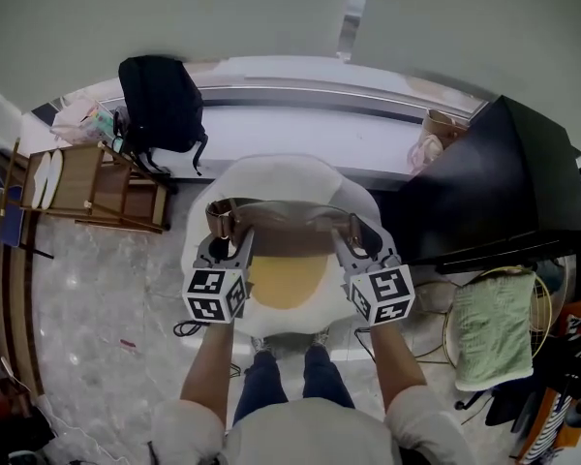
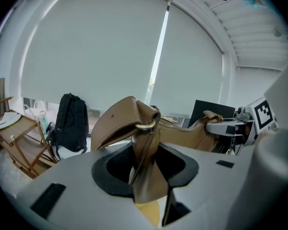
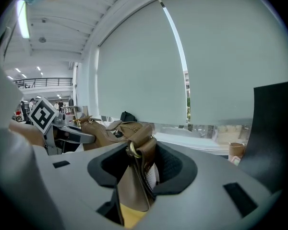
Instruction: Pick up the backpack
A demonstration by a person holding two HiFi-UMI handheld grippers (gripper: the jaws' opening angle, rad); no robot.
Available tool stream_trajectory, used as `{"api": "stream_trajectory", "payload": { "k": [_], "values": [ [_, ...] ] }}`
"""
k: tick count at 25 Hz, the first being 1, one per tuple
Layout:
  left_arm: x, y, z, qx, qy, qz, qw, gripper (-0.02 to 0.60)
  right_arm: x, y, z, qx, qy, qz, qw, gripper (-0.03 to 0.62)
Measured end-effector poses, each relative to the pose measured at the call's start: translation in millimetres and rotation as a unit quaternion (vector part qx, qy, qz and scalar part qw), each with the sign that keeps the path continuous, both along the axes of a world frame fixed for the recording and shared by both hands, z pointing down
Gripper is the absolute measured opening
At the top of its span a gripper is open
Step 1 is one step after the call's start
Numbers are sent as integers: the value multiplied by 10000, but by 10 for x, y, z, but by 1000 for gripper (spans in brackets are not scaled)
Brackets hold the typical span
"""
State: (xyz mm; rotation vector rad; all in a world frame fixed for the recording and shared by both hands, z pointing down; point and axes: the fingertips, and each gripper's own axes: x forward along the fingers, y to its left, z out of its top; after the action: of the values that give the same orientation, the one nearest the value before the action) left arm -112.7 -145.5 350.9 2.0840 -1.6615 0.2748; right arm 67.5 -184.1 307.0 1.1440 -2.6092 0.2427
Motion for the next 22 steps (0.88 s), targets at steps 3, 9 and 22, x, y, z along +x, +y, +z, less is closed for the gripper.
{"api": "stream_trajectory", "payload": {
  "k": [3, 9, 22],
  "values": [
    [1, 5, -195, 99, -30, 17, 9999, 156, 4, 22, -200, 114, -18, 2, 9999, 176],
    [24, -5, -560, 235, -99, 86, 9996, 156, 37, 39, -562, 329, -101, 101, 9994, 176],
    [45, 41, -1059, 544, -167, 73, 9984, 155, 63, 102, -1061, 642, -191, 144, 9977, 176]
  ]
}}
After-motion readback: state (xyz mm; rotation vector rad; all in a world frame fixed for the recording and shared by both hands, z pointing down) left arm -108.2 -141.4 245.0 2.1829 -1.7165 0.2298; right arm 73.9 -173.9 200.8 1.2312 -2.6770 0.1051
